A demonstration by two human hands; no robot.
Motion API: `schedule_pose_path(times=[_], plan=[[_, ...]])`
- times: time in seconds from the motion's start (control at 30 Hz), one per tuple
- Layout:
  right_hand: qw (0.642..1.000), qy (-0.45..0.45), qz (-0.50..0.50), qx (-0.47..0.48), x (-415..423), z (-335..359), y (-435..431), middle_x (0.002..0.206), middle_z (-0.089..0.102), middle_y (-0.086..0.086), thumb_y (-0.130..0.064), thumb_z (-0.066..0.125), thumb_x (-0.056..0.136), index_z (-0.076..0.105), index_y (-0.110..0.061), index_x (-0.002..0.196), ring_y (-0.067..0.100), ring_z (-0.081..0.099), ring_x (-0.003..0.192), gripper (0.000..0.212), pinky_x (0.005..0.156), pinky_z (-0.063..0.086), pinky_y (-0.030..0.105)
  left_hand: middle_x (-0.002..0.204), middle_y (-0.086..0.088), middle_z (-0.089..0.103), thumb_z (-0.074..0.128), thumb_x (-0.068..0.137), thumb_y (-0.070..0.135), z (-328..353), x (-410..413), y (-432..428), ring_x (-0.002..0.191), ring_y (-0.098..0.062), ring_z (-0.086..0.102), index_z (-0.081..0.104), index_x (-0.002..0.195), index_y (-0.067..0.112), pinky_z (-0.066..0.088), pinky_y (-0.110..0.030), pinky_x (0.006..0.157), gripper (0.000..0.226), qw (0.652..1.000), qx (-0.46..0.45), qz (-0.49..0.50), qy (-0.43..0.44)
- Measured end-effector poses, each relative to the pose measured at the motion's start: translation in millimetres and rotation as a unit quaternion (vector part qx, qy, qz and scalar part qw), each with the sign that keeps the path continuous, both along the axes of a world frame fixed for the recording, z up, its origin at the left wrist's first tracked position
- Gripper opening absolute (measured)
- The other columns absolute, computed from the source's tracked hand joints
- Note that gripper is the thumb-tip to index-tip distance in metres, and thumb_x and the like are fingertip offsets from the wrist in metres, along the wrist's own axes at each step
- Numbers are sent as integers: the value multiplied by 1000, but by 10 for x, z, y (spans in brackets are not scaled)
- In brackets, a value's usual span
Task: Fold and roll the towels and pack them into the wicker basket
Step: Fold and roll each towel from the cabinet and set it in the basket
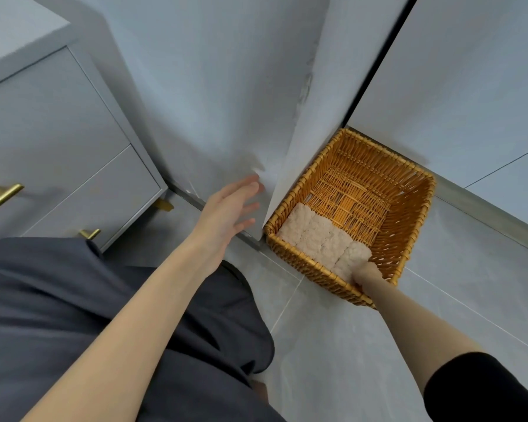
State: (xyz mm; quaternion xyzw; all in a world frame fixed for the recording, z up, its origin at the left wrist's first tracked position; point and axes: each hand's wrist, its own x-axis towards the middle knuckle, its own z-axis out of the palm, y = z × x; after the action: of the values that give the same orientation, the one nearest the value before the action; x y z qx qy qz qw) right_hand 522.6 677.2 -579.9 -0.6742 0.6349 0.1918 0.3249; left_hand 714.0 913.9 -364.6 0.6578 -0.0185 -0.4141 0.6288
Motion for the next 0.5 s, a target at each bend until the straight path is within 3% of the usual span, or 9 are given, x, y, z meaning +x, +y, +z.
schedule_pose_path(times=[0.07, 0.17, 0.3, 0.5], plan=[[995, 29, 34, -86, 15, 25, 39, 136, 41, 24, -12, 51, 92, 30, 0, 139, 39, 48, 120, 53, 98, 44, 43, 125, 10, 61, 52, 97, 28, -2, 2, 0, 117, -13, 56, 51, 134, 26, 45, -34, 101, 37, 1000, 1, 0, 1], [982, -13, 113, -148, 30, -10, 40, 128, 45, 20, 3, 50, 86, 42, -5, 126, 35, 52, 110, 42, 91, 48, 42, 125, 9, 61, 53, 96, 28, -4, 3, -6, 117, -14, 56, 52, 133, 26, 46, -34, 100, 37, 1000, 0, 2, 5], [988, -5, 151, -33, 40, -18, 30, 121, 60, 16, -10, 54, 93, 61, -4, 118, 30, 56, 111, 27, 95, 48, 34, 123, 10, 62, 54, 96, 28, -7, 7, -6, 116, -14, 56, 54, 131, 27, 46, -34, 100, 35, 1000, 0, 8, 7], [981, 42, 187, 27, 37, 89, -21, 134, 54, 13, -13, 44, 98, 54, -8, 133, 29, 50, 124, 37, 102, 41, 30, 125, 8, 61, 53, 96, 27, -11, 4, -2, 117, -15, 56, 52, 133, 25, 46, -34, 100, 37, 1000, -5, 2, 7]])
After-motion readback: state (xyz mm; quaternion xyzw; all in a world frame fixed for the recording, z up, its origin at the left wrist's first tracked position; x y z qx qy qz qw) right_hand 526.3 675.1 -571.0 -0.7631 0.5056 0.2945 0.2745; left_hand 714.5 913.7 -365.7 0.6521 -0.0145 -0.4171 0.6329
